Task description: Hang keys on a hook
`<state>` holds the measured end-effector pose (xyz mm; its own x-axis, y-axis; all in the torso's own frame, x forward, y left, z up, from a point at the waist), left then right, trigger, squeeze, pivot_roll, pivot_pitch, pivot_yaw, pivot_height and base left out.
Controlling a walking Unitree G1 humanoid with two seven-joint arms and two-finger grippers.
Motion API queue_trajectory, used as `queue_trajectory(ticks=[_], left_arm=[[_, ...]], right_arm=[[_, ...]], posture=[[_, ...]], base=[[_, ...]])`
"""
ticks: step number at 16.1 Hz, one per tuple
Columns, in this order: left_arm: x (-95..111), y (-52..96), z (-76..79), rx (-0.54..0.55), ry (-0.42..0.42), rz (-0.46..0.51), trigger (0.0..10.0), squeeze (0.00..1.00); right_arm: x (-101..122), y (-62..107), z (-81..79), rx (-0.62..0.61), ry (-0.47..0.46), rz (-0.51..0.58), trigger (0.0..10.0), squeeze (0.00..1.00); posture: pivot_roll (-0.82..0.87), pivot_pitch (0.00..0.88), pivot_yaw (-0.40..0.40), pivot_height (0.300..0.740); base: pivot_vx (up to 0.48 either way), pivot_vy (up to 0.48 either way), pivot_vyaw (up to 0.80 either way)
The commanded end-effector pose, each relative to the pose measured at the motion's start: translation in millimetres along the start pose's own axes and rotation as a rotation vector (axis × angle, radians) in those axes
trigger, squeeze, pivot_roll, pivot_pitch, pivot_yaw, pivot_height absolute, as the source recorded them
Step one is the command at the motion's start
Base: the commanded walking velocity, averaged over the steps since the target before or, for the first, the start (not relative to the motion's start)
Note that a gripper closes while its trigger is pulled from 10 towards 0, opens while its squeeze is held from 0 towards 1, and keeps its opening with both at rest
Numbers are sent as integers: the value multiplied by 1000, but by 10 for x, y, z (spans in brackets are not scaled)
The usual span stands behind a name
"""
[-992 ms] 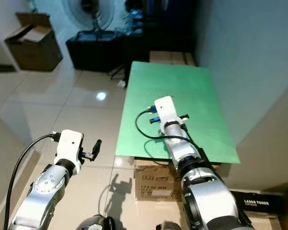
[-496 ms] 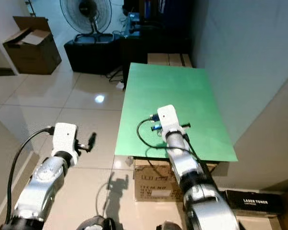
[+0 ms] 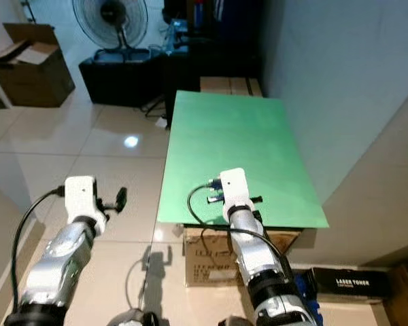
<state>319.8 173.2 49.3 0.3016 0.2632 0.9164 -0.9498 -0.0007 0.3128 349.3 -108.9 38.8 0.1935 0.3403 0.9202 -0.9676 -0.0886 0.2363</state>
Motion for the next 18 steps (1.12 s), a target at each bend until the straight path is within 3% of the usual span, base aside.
queue_trajectory(ticks=[1, 2, 4, 6, 7, 8, 11, 14, 15, 18], left_arm=[[71, -30, 73, -19, 41, 26, 10000, 0], [142, -42, 195, -51, 58, 54, 10000, 0], [228, -25, 220, -27, 34, 116, 10000, 0], [242, -2, 99, 15, 59, 141, 10000, 0], [204, 81, -100, 63, 86, 129, 10000, 0], [191, 162, -198, 82, 107, 123, 10000, 0], [157, 359, -199, 49, 74, 119, 10000, 0], [258, 491, -281, 43, 78, 136, 10000, 0], [389, 478, -250, 28, 57, 170, 10000, 0], [471, 435, -99, -6, 63, 232, 10000, 0]], right_arm=[[125, -29, 108, -47, -18, 43, 0, 0], [156, -33, 151, -71, -14, 56, 0, 0], [177, 17, 190, -84, -9, 93, 0, 0], [59, 112, 249, -103, 34, 97, 0, 0], [-37, 214, 323, -115, 60, 78, 0, 0], [-56, 286, 378, -118, 74, 73, 0, 0], [58, 473, 475, -104, 153, 144, 0, 0], [266, 631, 574, -132, 128, 189, 0, 0], [373, 617, 602, -143, 122, 212, 0, 0], [326, 567, 570, -156, 123, 195, 0, 0]], posture=[[-33, 0, 10, 740], [-35, 0, 9, 740], [-44, 0, 6, 740], [-58, 0, -2, 740], [-61, 0, -7, 740], [-77, 0, -5, 740], [-88, 0, -4, 740], [-100, 0, 5, 740], [-99, 0, 10, 740], [-105, 0, 16, 740]], base=[[0, 0, 0], [0, 0, 0], [0, 0, 0], [0, 0, 0], [0, 0, 0], [0, 0, 0], [0, 0, 0], [0, 0, 0], [0, 0, 0], [0, 0, 0]])
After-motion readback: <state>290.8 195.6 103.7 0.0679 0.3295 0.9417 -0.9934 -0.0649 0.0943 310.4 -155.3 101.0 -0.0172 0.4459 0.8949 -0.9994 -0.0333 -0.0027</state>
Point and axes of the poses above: a point about 5 cm out from each wrist's last joint towards the gripper, its own y axis pointing back from the gripper into the wrist, its own x axis along the axis of the wrist's last joint, z = x × y, the point moved 4 cm from there along -y, pointing out of the wrist towards the gripper, and after that the axes turned 10 degrees about y, right-handed, at the moved point
